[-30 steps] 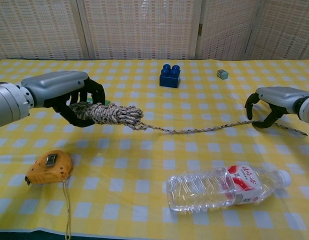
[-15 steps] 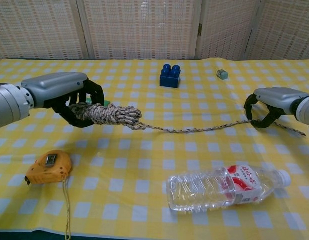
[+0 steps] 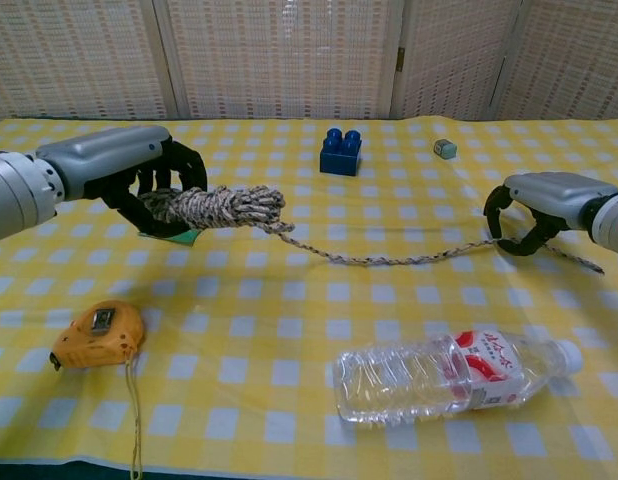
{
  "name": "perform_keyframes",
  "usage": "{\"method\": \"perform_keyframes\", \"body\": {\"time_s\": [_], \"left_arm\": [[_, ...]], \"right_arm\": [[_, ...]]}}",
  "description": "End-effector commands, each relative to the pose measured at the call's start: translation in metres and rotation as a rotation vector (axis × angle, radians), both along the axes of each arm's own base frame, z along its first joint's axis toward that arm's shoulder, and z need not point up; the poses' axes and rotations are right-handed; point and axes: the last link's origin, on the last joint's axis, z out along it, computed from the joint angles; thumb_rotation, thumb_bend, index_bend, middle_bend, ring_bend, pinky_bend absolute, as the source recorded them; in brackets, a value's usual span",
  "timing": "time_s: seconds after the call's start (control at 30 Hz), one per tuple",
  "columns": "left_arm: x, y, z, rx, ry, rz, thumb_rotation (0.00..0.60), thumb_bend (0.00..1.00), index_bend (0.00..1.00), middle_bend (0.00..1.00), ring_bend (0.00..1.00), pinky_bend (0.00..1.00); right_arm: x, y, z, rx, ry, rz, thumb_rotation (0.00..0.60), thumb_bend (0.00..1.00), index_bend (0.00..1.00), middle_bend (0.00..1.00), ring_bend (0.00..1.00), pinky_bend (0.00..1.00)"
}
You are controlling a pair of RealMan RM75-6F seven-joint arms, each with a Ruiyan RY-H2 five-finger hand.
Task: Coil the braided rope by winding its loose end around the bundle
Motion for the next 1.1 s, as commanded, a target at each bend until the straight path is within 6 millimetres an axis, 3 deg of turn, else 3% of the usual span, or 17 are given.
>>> {"method": "perform_keyframes", "body": {"time_s": [0.03,0.37,0.77,1.1], "left_arm": [[0.008,0.002,0.007,0.005,-0.069,0.029,0.600,0.61,0.68,0.67,0.60,0.58],[0.048,0.020,0.034,0.017,-0.289,0.125,0.600,0.62,0.68,0.69,0.62,0.60],[0.073,0.042,0.042,0.168,-0.036,0.243,0.600,0.63,0.68,0.73,0.67,0.61],[0.096,0.035,0.028,0.159,-0.026,0.272,0.600,0.63,0.69,0.75,0.70,0.62]], "right_arm": [[0.014,0.008,0.019,-0.053,-0.052,0.065,0.600,0.50,0.61,0.31,0.20,0.08],[0.082,0.038,0.055,-0.086,-0.114,0.303,0.600,0.49,0.61,0.34,0.21,0.08],[0.175,0.086,0.059,-0.052,-0.105,0.638,0.600,0.49,0.61,0.42,0.27,0.08],[0.235,0.082,0.066,-0.147,-0.134,0.736,0.600,0.49,0.61,0.42,0.30,0.08]]}}
